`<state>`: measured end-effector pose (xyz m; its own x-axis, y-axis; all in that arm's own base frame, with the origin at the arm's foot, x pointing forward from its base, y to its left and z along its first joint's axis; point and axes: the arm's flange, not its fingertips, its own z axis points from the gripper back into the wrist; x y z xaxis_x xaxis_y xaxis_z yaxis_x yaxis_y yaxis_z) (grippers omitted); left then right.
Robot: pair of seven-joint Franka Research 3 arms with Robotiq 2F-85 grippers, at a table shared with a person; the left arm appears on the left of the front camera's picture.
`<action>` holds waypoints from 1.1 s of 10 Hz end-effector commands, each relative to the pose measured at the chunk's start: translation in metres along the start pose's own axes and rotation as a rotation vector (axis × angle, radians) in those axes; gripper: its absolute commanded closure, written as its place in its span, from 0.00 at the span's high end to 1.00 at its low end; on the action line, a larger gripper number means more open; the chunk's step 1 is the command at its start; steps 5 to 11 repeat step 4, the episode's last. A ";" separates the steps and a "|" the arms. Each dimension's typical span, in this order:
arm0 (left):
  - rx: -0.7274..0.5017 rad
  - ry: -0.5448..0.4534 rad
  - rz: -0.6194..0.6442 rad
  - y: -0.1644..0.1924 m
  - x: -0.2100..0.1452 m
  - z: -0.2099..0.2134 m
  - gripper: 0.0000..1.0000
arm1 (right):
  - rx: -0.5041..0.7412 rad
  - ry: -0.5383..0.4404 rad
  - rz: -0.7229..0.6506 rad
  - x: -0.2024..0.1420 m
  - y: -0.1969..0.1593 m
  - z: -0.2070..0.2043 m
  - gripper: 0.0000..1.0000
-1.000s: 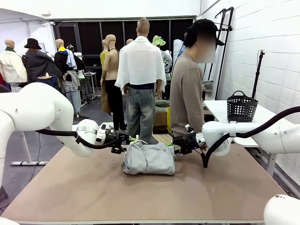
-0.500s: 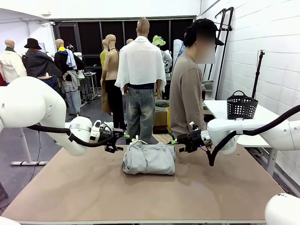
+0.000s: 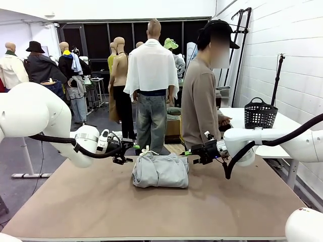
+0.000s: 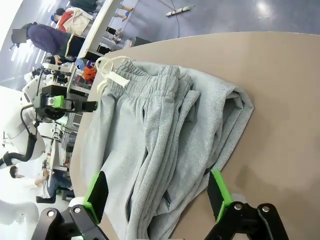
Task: Fold the training pants.
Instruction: Fold the Training pants in half.
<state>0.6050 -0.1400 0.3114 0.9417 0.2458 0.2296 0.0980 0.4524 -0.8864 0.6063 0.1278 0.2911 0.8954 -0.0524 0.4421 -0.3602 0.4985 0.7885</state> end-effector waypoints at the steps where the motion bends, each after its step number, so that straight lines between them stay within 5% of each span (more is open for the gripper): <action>1: -0.004 -0.007 0.007 0.000 0.001 0.000 1.00 | -0.003 0.002 0.003 0.001 0.001 -0.002 1.00; 11: -0.004 -0.007 0.007 0.000 0.001 0.000 1.00 | -0.003 0.002 0.003 0.001 0.001 -0.002 1.00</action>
